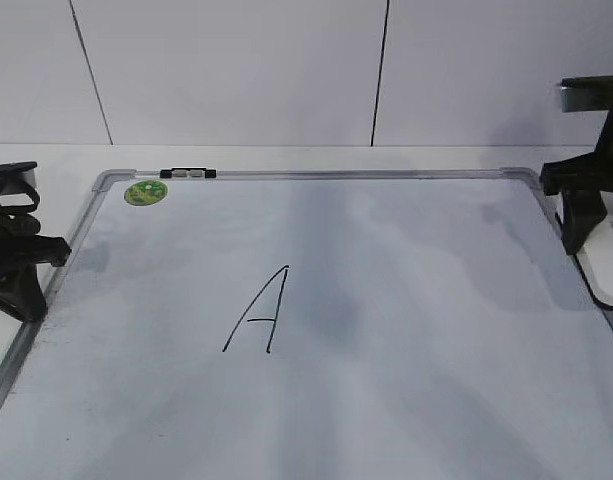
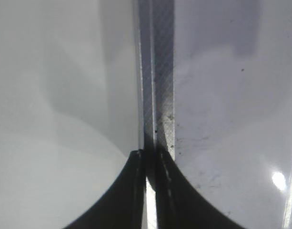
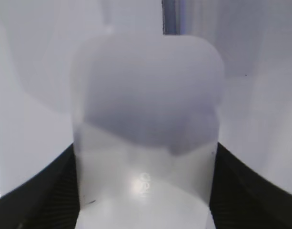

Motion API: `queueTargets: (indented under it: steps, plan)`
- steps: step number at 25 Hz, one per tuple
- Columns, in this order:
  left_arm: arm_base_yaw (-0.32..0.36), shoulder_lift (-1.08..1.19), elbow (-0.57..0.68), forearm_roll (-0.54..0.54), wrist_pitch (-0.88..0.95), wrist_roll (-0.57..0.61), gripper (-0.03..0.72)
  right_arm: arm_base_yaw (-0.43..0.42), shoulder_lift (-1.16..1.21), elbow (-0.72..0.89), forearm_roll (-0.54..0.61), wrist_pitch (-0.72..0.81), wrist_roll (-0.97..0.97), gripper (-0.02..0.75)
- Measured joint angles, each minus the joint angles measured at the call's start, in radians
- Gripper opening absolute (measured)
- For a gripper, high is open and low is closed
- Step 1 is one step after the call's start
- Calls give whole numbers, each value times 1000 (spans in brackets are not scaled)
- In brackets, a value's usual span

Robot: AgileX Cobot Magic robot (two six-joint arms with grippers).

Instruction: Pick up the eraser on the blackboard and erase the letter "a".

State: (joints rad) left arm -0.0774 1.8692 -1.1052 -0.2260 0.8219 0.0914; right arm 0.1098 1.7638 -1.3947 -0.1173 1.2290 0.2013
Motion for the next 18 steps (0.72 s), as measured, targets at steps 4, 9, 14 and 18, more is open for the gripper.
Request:
queueTargets:
  steps: [4, 9, 14, 18]
  plan:
    - [0, 0, 0, 0, 0, 0, 17, -23, 46, 0, 34, -6, -38, 555]
    - [0, 0, 0, -2, 0, 0, 17, -60, 90, 0, 93, -8, -91, 556]
    - [0, 0, 0, -3, 0, 0, 17, -70, 117, 0, 104, -9, -123, 555]
    - [0, 0, 0, -4, 0, 0, 17, -70, 160, -6, 108, -11, -134, 556]
